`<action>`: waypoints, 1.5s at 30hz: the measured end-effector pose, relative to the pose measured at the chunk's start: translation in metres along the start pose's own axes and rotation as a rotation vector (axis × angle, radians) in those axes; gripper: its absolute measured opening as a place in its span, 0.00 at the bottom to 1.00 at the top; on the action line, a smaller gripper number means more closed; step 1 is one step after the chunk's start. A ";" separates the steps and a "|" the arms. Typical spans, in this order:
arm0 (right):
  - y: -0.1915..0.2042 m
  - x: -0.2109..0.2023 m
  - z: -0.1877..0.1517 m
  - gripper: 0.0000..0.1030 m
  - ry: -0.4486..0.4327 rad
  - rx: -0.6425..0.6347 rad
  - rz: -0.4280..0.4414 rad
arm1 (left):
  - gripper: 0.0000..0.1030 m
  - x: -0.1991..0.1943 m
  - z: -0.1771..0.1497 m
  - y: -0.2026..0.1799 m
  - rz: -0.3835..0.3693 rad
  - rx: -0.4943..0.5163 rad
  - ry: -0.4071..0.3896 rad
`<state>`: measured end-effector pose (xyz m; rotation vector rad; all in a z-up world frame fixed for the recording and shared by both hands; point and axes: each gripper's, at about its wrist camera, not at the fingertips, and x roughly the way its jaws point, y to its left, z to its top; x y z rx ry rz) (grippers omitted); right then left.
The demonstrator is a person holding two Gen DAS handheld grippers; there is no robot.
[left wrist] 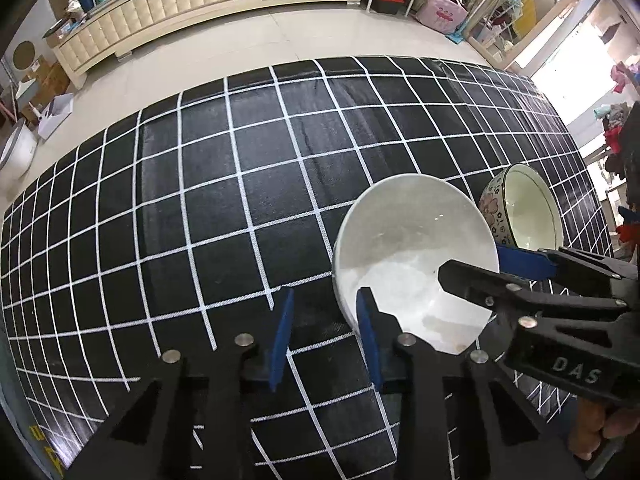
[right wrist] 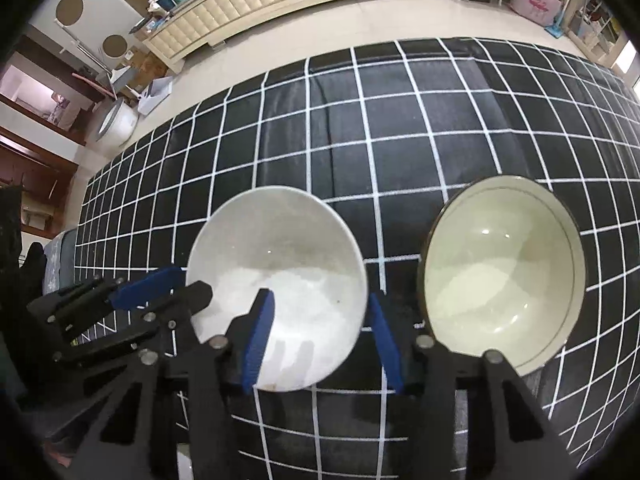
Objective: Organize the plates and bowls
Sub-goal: 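Lift the second white bowl and carry it toward the plate stack, then lower the second white bowl into the first bowl on the stack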
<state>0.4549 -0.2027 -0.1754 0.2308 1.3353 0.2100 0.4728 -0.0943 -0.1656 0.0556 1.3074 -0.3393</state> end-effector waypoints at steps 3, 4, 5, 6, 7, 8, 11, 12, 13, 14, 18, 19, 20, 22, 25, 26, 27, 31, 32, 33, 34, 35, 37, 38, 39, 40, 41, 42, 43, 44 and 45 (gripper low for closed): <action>-0.003 0.002 0.000 0.44 0.002 0.002 -0.005 | 0.23 0.008 0.002 -0.004 0.006 0.024 0.004; -0.005 0.003 0.000 0.41 0.004 0.000 -0.008 | 0.20 0.011 0.002 -0.006 0.009 0.037 0.005; -0.005 0.004 0.000 0.41 0.004 -0.002 -0.012 | 0.18 0.012 0.003 -0.008 0.012 0.053 0.006; -0.006 0.004 0.000 0.39 0.002 -0.004 -0.014 | 0.16 0.015 0.003 -0.012 0.015 0.066 0.009; -0.007 0.004 0.000 0.38 0.001 -0.003 -0.011 | 0.13 0.017 0.003 -0.015 0.017 0.074 0.011; -0.008 0.004 0.000 0.37 -0.001 0.002 -0.008 | 0.12 0.019 0.004 -0.017 0.017 0.080 0.014; -0.013 0.006 0.000 0.27 -0.004 0.013 -0.007 | 0.12 0.025 0.004 -0.022 0.037 0.102 0.012; -0.015 0.007 0.000 0.23 -0.002 0.013 -0.011 | 0.12 0.030 0.006 -0.027 0.041 0.109 0.013; -0.015 0.008 -0.002 0.20 0.001 0.011 -0.014 | 0.12 0.035 0.009 -0.032 0.046 0.116 0.015; -0.015 0.009 -0.002 0.18 0.006 0.010 -0.019 | 0.12 0.036 0.010 -0.033 0.049 0.119 0.017; -0.012 0.008 -0.007 0.15 -0.013 -0.007 -0.053 | 0.11 0.042 0.013 -0.038 0.064 0.130 0.025; -0.011 0.007 -0.008 0.15 -0.016 -0.012 -0.058 | 0.12 0.040 0.012 -0.038 0.070 0.141 0.027; -0.012 0.006 -0.010 0.15 -0.020 -0.012 -0.057 | 0.12 0.042 0.013 -0.041 0.084 0.165 0.029; -0.011 0.004 -0.014 0.14 -0.026 -0.005 -0.056 | 0.11 0.042 0.012 -0.044 0.104 0.188 0.033; -0.007 -0.001 -0.022 0.14 -0.027 -0.010 -0.066 | 0.11 0.044 0.011 -0.053 0.122 0.210 0.041; -0.006 -0.003 -0.025 0.14 -0.026 -0.012 -0.065 | 0.11 0.044 0.008 -0.053 0.123 0.210 0.044; -0.005 -0.004 -0.028 0.14 -0.026 -0.011 -0.061 | 0.11 0.043 0.006 -0.055 0.124 0.210 0.046; 0.000 -0.015 -0.040 0.14 -0.030 0.002 -0.033 | 0.11 0.029 -0.005 -0.053 0.129 0.215 0.035; 0.002 -0.021 -0.045 0.14 -0.034 0.000 -0.027 | 0.11 0.024 -0.008 -0.052 0.128 0.211 0.031; 0.005 -0.023 -0.044 0.14 -0.038 -0.001 -0.025 | 0.11 0.019 -0.010 -0.052 0.129 0.210 0.026; 0.008 -0.029 -0.047 0.14 -0.044 -0.005 -0.022 | 0.11 0.013 -0.012 -0.052 0.132 0.210 0.020; 0.011 -0.034 -0.049 0.14 -0.051 -0.011 -0.022 | 0.11 0.004 -0.018 -0.049 0.133 0.210 0.013; 0.018 -0.046 -0.055 0.14 -0.068 -0.024 -0.022 | 0.11 -0.010 -0.026 -0.048 0.132 0.200 -0.003; 0.021 -0.052 -0.059 0.14 -0.076 -0.031 -0.022 | 0.11 -0.016 -0.029 -0.048 0.131 0.196 -0.011; 0.023 -0.056 -0.064 0.14 -0.082 -0.037 -0.021 | 0.11 -0.025 -0.034 -0.048 0.131 0.190 -0.022; 0.028 -0.061 -0.065 0.14 -0.089 -0.046 -0.022 | 0.11 -0.031 -0.037 -0.047 0.131 0.188 -0.028; 0.032 -0.066 -0.069 0.14 -0.097 -0.054 -0.023 | 0.11 -0.039 -0.043 -0.047 0.130 0.185 -0.038; 0.035 -0.071 -0.073 0.14 -0.105 -0.060 -0.022 | 0.11 -0.046 -0.047 -0.044 0.129 0.181 -0.046; 0.039 -0.075 -0.076 0.14 -0.111 -0.063 -0.021 | 0.11 -0.052 -0.051 -0.044 0.128 0.177 -0.053; 0.042 -0.081 -0.081 0.14 -0.119 -0.069 -0.019 | 0.11 -0.060 -0.056 -0.043 0.128 0.172 -0.063; 0.044 -0.083 -0.084 0.14 -0.124 -0.072 -0.018 | 0.11 -0.064 -0.060 -0.043 0.130 0.170 -0.070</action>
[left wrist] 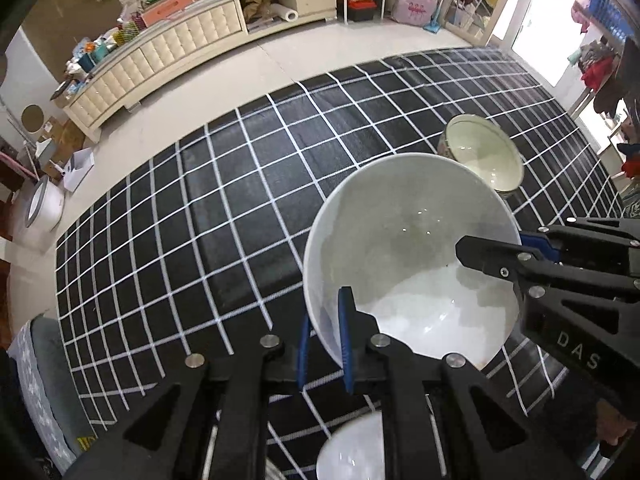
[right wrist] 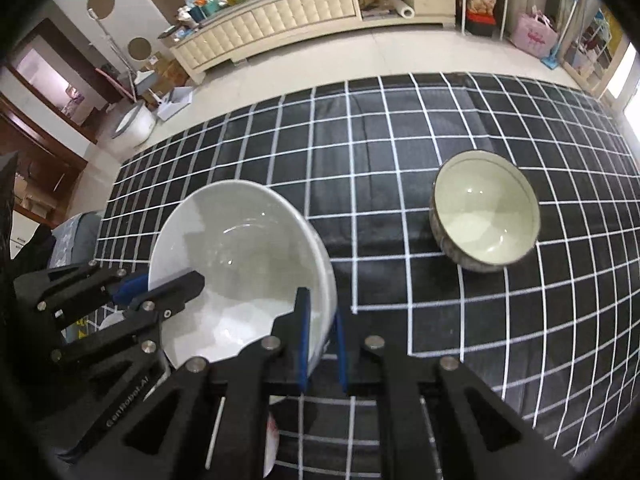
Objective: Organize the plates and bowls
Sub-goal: 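Lower the second white bowl into the first bowl on the stack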
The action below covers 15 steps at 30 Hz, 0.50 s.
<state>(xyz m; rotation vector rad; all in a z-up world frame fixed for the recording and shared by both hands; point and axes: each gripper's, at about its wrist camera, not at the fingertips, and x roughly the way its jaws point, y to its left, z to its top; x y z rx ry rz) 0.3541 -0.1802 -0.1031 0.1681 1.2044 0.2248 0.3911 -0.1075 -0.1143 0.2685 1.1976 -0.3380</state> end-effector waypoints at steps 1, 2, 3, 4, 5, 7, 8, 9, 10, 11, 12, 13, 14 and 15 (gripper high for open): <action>0.003 -0.005 -0.004 0.14 -0.006 -0.005 0.001 | 0.11 -0.006 -0.004 0.000 0.003 -0.003 -0.007; 0.005 -0.009 -0.006 0.14 -0.011 -0.010 0.002 | 0.11 -0.013 -0.010 0.000 0.007 -0.007 -0.015; 0.008 -0.012 -0.009 0.14 -0.018 -0.015 0.002 | 0.11 -0.017 -0.013 -0.001 0.010 -0.009 -0.019; 0.011 -0.015 -0.013 0.14 -0.023 -0.017 0.004 | 0.11 -0.023 -0.019 -0.001 0.012 -0.012 -0.021; 0.013 -0.017 -0.016 0.14 -0.025 -0.018 0.007 | 0.11 -0.027 -0.024 -0.001 0.014 -0.012 -0.026; 0.020 -0.018 -0.022 0.14 -0.021 -0.020 0.010 | 0.11 -0.036 -0.035 -0.001 0.018 -0.016 -0.037; 0.022 -0.019 -0.026 0.14 -0.021 -0.025 0.009 | 0.11 -0.040 -0.040 -0.002 0.018 -0.023 -0.038; 0.024 -0.022 -0.032 0.14 -0.022 -0.029 0.008 | 0.10 -0.043 -0.044 -0.002 0.017 -0.030 -0.040; 0.026 -0.024 -0.035 0.14 -0.025 -0.030 0.009 | 0.10 -0.047 -0.050 -0.003 0.017 -0.034 -0.042; 0.025 -0.026 -0.039 0.14 -0.026 -0.031 0.009 | 0.10 -0.049 -0.055 -0.004 0.018 -0.036 -0.045; 0.027 -0.027 -0.043 0.14 -0.026 -0.033 0.007 | 0.10 -0.052 -0.060 -0.005 0.018 -0.039 -0.048; 0.028 -0.028 -0.046 0.14 -0.025 -0.037 0.005 | 0.10 -0.054 -0.065 -0.007 0.018 -0.041 -0.050; 0.030 -0.029 -0.049 0.14 -0.026 -0.042 0.001 | 0.10 -0.056 -0.072 -0.008 0.019 -0.044 -0.051; 0.032 -0.030 -0.053 0.14 -0.026 -0.047 -0.003 | 0.10 -0.057 -0.076 -0.009 0.019 -0.047 -0.051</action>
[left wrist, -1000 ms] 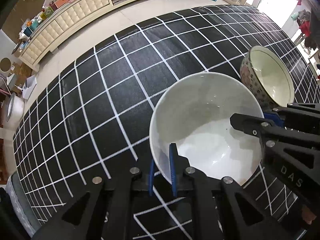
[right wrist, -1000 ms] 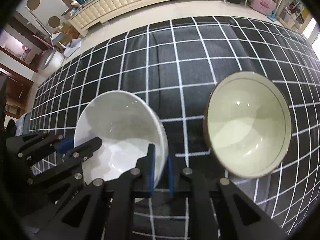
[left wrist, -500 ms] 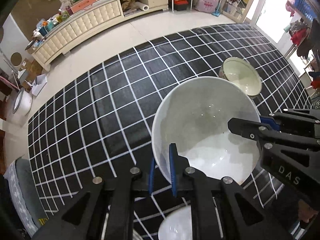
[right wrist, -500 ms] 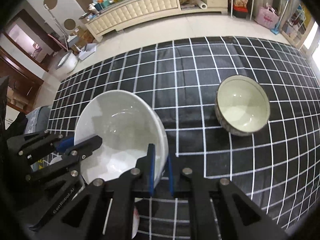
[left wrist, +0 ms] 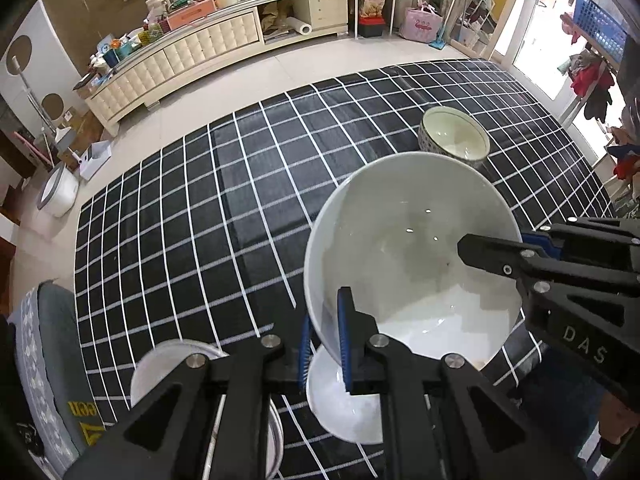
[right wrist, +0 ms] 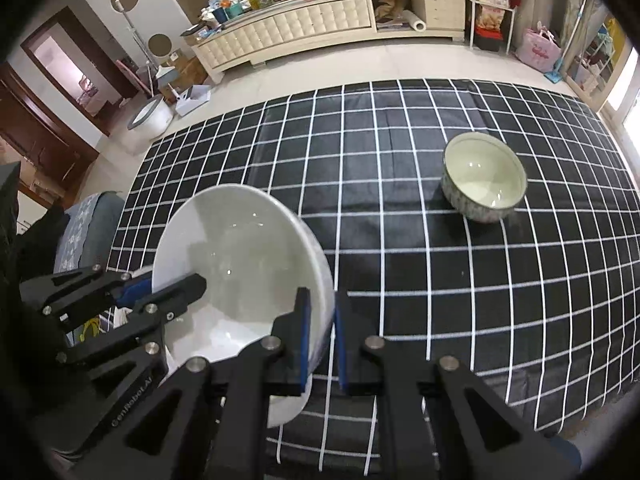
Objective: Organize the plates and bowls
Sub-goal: 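Lower the second white bowl into the first bowl on the stack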
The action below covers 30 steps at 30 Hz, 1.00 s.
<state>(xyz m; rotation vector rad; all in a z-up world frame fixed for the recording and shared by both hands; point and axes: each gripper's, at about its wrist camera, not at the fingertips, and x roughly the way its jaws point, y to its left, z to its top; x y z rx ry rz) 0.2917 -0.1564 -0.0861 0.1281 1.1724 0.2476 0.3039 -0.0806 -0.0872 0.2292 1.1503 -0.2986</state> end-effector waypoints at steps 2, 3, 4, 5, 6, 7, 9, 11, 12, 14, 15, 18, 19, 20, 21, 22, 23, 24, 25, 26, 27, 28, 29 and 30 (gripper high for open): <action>0.004 0.000 -0.006 0.14 -0.003 -0.007 -0.004 | 0.10 -0.002 -0.012 -0.001 -0.004 -0.007 0.003; 0.007 0.002 -0.010 0.14 -0.006 -0.012 -0.009 | 0.10 -0.002 -0.017 -0.002 -0.004 -0.011 0.003; 0.008 0.005 -0.015 0.14 -0.006 -0.016 -0.014 | 0.10 -0.002 -0.023 -0.002 -0.004 -0.018 0.001; 0.008 0.006 -0.020 0.14 0.001 -0.015 -0.015 | 0.10 -0.001 -0.027 -0.003 -0.001 -0.022 0.001; 0.009 0.010 -0.027 0.14 0.014 -0.012 -0.014 | 0.10 0.002 -0.033 -0.004 0.003 -0.024 0.004; 0.009 0.016 -0.032 0.14 0.034 -0.013 -0.011 | 0.10 0.004 -0.038 -0.005 0.006 -0.026 0.010; 0.009 0.024 -0.039 0.14 0.056 -0.013 -0.002 | 0.09 0.010 -0.048 -0.005 0.006 -0.036 0.023; 0.009 0.031 -0.044 0.14 0.072 -0.005 0.006 | 0.09 0.016 -0.058 -0.005 -0.002 -0.042 0.038; 0.009 0.034 -0.046 0.14 0.079 -0.005 0.007 | 0.09 0.019 -0.062 -0.004 -0.006 -0.045 0.044; 0.012 0.039 -0.051 0.14 0.090 -0.010 0.005 | 0.08 0.023 -0.068 -0.004 -0.008 -0.050 0.055; 0.013 0.041 -0.052 0.14 0.095 -0.014 0.003 | 0.08 0.026 -0.071 -0.004 -0.004 -0.052 0.061; 0.017 0.047 -0.054 0.14 0.107 -0.015 0.008 | 0.08 0.030 -0.078 -0.002 -0.002 -0.055 0.072; 0.017 0.048 -0.056 0.14 0.111 -0.015 0.010 | 0.08 0.032 -0.080 -0.001 -0.005 -0.059 0.076; 0.018 0.050 -0.057 0.14 0.115 -0.017 0.012 | 0.08 0.033 -0.082 0.001 -0.008 -0.064 0.081; 0.019 0.051 -0.058 0.14 0.119 -0.016 0.014 | 0.08 0.034 -0.084 0.003 -0.008 -0.066 0.086; 0.020 0.052 -0.059 0.14 0.122 -0.017 0.016 | 0.08 0.036 -0.086 0.003 -0.006 -0.067 0.088; 0.021 0.053 -0.058 0.14 0.125 -0.016 0.017 | 0.08 0.036 -0.087 0.004 -0.004 -0.068 0.089; 0.021 0.055 -0.059 0.14 0.127 -0.015 0.017 | 0.08 0.037 -0.088 0.005 -0.002 -0.070 0.091; 0.022 0.056 -0.059 0.14 0.128 -0.016 0.014 | 0.08 0.037 -0.090 0.006 -0.002 -0.072 0.091; 0.023 0.058 -0.060 0.14 0.134 -0.018 0.011 | 0.08 0.037 -0.090 0.006 -0.001 -0.072 0.091; 0.024 0.059 -0.061 0.14 0.141 -0.020 0.008 | 0.08 0.037 -0.092 0.005 0.000 -0.070 0.093; 0.025 0.060 -0.062 0.14 0.145 -0.022 0.006 | 0.08 0.038 -0.092 0.005 0.001 -0.066 0.095; 0.025 0.062 -0.062 0.14 0.149 -0.022 0.003 | 0.08 0.038 -0.093 0.005 0.004 -0.063 0.097; 0.026 0.062 -0.062 0.14 0.150 -0.018 0.000 | 0.08 0.039 -0.094 0.005 0.004 -0.063 0.099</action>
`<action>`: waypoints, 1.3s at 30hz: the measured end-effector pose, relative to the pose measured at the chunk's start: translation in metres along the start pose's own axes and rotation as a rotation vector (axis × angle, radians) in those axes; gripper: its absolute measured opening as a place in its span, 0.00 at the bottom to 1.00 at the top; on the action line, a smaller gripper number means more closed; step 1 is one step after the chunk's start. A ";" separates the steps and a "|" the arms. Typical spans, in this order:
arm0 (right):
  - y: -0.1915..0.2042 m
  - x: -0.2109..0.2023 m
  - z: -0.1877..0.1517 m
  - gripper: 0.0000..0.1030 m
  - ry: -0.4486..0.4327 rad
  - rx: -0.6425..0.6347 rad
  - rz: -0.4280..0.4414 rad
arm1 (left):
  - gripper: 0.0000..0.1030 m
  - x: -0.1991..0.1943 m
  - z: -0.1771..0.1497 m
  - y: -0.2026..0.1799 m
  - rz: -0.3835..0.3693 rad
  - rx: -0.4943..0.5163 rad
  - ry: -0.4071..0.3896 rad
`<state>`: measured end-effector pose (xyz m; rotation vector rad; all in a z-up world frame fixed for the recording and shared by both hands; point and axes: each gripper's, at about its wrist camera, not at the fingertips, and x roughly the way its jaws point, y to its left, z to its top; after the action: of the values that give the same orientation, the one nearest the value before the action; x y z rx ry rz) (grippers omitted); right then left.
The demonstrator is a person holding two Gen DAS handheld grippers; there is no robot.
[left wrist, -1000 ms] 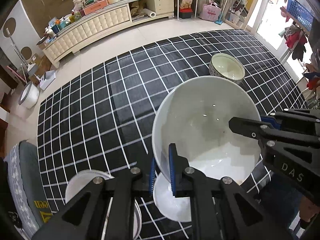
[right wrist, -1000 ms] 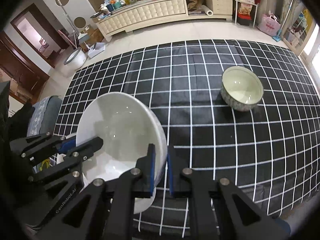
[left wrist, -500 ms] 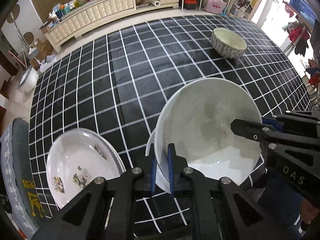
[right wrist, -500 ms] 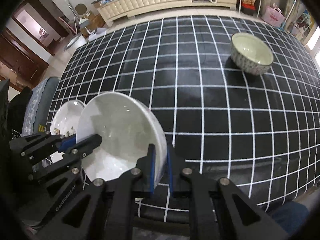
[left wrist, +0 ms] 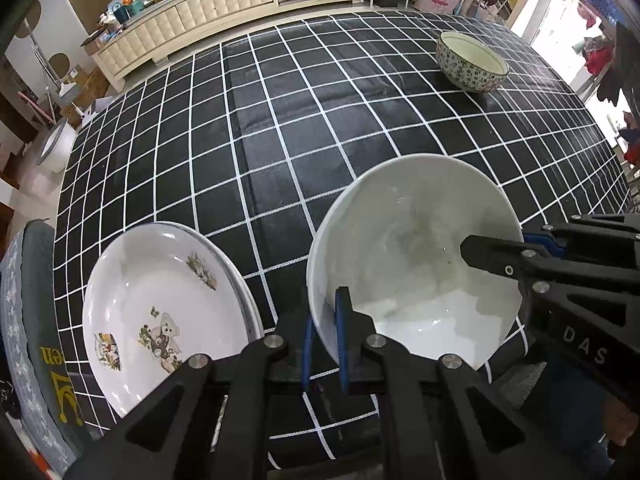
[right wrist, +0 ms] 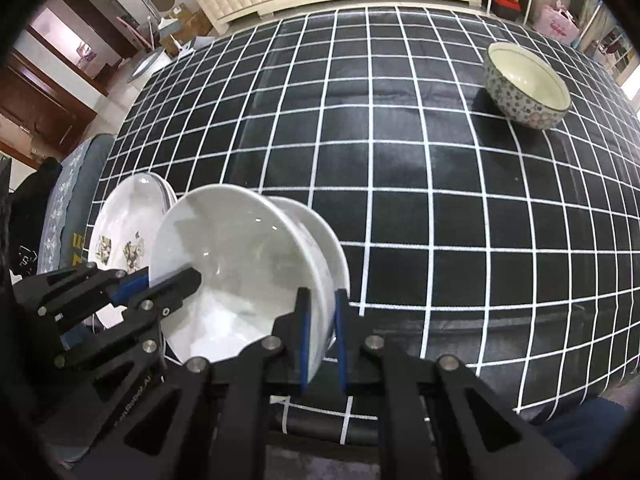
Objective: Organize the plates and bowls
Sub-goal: 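Lower the second white bowl into the first bowl on the stack, then open the left gripper to release the second white bowl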
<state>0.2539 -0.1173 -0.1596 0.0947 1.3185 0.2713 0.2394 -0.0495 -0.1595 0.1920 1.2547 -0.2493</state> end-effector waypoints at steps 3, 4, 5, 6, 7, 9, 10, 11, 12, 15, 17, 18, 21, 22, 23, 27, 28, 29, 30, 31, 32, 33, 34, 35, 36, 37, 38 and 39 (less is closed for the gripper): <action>0.002 0.002 0.000 0.14 0.006 -0.002 -0.004 | 0.08 0.004 -0.001 0.004 -0.014 -0.011 0.009; 0.002 0.003 0.000 0.14 0.007 -0.006 -0.006 | 0.08 0.005 -0.001 0.005 -0.015 -0.014 0.012; 0.003 0.003 0.000 0.14 0.009 -0.007 -0.009 | 0.08 0.006 -0.001 0.005 -0.015 -0.014 0.012; 0.003 0.003 0.001 0.14 0.014 -0.007 -0.010 | 0.08 0.006 0.000 0.005 -0.015 -0.016 0.011; 0.003 0.003 0.001 0.14 0.018 -0.006 -0.012 | 0.08 0.006 -0.001 0.006 -0.015 -0.014 0.010; 0.003 0.003 0.002 0.14 0.029 -0.006 -0.014 | 0.09 0.005 -0.001 0.004 -0.007 0.000 0.005; 0.004 0.004 0.003 0.14 0.033 -0.009 -0.017 | 0.09 0.005 -0.002 0.003 -0.002 0.005 0.005; 0.005 0.004 0.003 0.14 0.036 -0.011 -0.019 | 0.09 0.006 -0.002 0.003 0.000 0.006 0.005; 0.005 0.004 0.004 0.14 0.040 -0.012 -0.020 | 0.09 0.007 -0.001 0.003 0.001 0.005 0.007; 0.007 0.006 0.006 0.14 0.049 -0.021 -0.022 | 0.09 0.010 0.001 0.006 -0.011 -0.010 0.015; 0.009 0.006 0.006 0.14 0.047 -0.035 -0.027 | 0.09 0.011 0.001 0.008 -0.018 -0.018 0.018; 0.010 0.006 0.005 0.14 0.044 -0.041 -0.032 | 0.10 0.012 0.001 0.008 -0.019 -0.018 0.017; 0.013 0.005 0.004 0.14 0.040 -0.048 -0.043 | 0.10 0.011 0.000 0.006 -0.008 -0.007 0.015; 0.013 0.006 0.004 0.14 0.041 -0.045 -0.042 | 0.10 0.011 0.000 0.005 -0.004 -0.002 0.015; 0.012 0.006 0.004 0.14 0.045 -0.039 -0.038 | 0.10 0.011 0.000 0.004 -0.002 0.001 0.015; 0.004 0.006 0.008 0.16 0.063 0.006 -0.006 | 0.11 0.014 0.001 0.006 -0.013 -0.011 0.025; 0.004 0.006 0.009 0.16 0.066 0.009 -0.006 | 0.12 0.014 0.001 0.007 -0.014 -0.017 0.027; 0.005 0.006 0.009 0.16 0.068 -0.001 -0.015 | 0.12 0.015 0.002 0.008 -0.019 -0.022 0.030; 0.009 0.005 0.009 0.16 0.065 -0.023 -0.033 | 0.13 0.015 0.002 0.009 -0.021 -0.025 0.031; 0.012 0.005 0.009 0.16 0.063 -0.044 -0.051 | 0.15 0.015 0.002 0.010 -0.019 -0.028 0.031; 0.015 0.006 0.009 0.16 0.061 -0.060 -0.066 | 0.17 0.015 0.002 0.010 -0.015 -0.029 0.031; 0.016 0.006 0.009 0.17 0.060 -0.062 -0.071 | 0.18 0.015 0.002 0.011 -0.010 -0.031 0.031; 0.015 0.006 0.009 0.18 0.058 -0.055 -0.069 | 0.20 0.015 0.002 0.012 -0.008 -0.034 0.032; 0.015 0.006 0.009 0.18 0.055 -0.053 -0.070 | 0.22 0.015 0.002 0.013 -0.007 -0.039 0.034; 0.016 0.006 0.008 0.18 0.052 -0.065 -0.080 | 0.24 0.015 0.002 0.013 -0.004 -0.043 0.035; 0.019 0.006 0.006 0.19 0.049 -0.081 -0.091 | 0.25 0.015 0.002 0.014 -0.003 -0.044 0.034; 0.021 0.005 0.005 0.20 0.045 -0.098 -0.102 | 0.25 0.015 0.001 0.014 -0.003 -0.044 0.033; 0.022 0.005 0.004 0.26 0.043 -0.106 -0.103 | 0.25 0.014 0.000 0.014 -0.005 -0.039 0.030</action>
<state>0.2558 -0.0943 -0.1585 -0.0689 1.3443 0.2564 0.2481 -0.0372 -0.1728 0.1593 1.2888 -0.2269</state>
